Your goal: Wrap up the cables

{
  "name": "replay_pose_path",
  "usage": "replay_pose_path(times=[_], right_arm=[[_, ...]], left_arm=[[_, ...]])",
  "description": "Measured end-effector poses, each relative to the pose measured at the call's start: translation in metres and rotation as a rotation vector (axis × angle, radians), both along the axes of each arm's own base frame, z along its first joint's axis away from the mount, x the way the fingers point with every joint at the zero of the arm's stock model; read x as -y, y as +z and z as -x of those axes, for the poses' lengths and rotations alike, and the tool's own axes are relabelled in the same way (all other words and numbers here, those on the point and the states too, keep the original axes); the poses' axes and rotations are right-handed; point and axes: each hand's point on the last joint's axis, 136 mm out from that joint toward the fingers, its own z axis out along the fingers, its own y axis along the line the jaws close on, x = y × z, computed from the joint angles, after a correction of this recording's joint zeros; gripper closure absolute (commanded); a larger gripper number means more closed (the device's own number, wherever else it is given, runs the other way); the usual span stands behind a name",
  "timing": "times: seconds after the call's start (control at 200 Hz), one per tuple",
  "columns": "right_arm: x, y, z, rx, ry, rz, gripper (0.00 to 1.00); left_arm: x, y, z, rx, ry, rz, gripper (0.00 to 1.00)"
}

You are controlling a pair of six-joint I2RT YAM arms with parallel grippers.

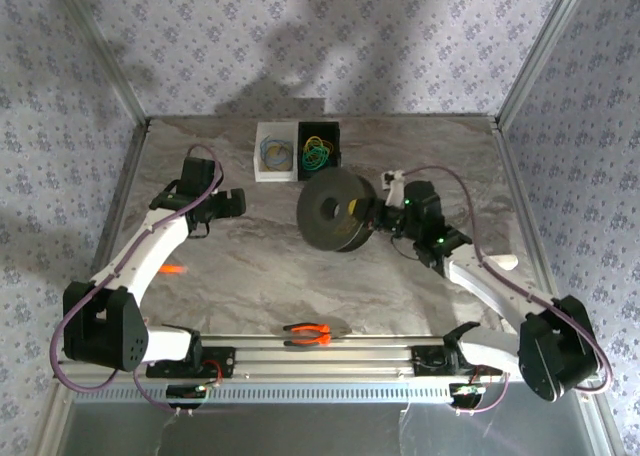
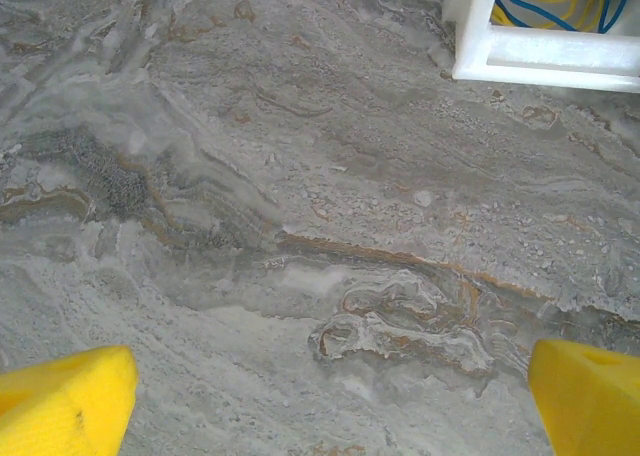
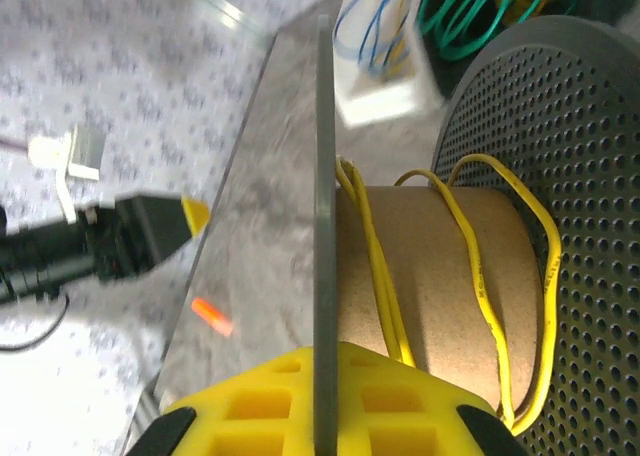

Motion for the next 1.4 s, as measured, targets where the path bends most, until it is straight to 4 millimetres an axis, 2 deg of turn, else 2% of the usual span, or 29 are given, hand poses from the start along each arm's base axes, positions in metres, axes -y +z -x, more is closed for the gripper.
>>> replay_pose_path(times=[0.09,0.19,0.435,0.505,0.71,1.024,1.119,1.169,1.279,1.349,1.399], right_arm=[[-0.022,-0.021,0.011,-0.059,0.062,-0.005,1.0],[-0.036,-0.044,0.012,-0.121,0.084,-0.011,1.0],[-0.052,-0.058,-0.003,-0.139,0.091,-0.073,1.0],[-0.053,-0.062,-0.007,-0.139,0.086,-0.077,1.0],[-0.047,-0.074,-0.014,-0.14,0.059,-0.073,0.88],[-0.029,-0.118,-0.023,-0.218,-0.024,0.013,0.69],[-0.023,-0.129,-0.023,-0.237,-0.045,0.053,0.59],[-0.021,-0.132,-0.023,-0.233,-0.051,0.072,0.5],[-0.017,-0.138,-0.021,-0.234,-0.05,0.116,0.26],[-0.013,-0.141,-0.019,-0.242,-0.05,0.152,0.16],[-0.01,-0.14,-0.018,-0.246,-0.05,0.179,0.02]], left_arm=[[0.0,0.0,0.0,0.0,0.0,0.0,0.0],[0.0,0.0,0.0,0.0,0.0,0.0,0.0],[0.0,0.0,0.001,-0.002,0.0,-0.001,0.0],[-0.001,-0.001,0.002,-0.007,0.0,-0.002,0.0],[-0.001,0.0,0.004,-0.011,-0.001,-0.002,0.0],[-0.001,-0.002,0.006,-0.019,-0.001,-0.005,0.0],[0.0,-0.003,0.007,-0.026,-0.006,-0.005,0.0],[0.002,-0.004,0.009,-0.036,-0.013,-0.003,0.0],[0.005,-0.007,0.013,-0.073,-0.028,-0.004,0.0],[0.008,-0.007,0.013,-0.092,-0.035,-0.005,0.0],[0.009,-0.006,0.013,-0.103,-0.039,-0.008,0.0]])
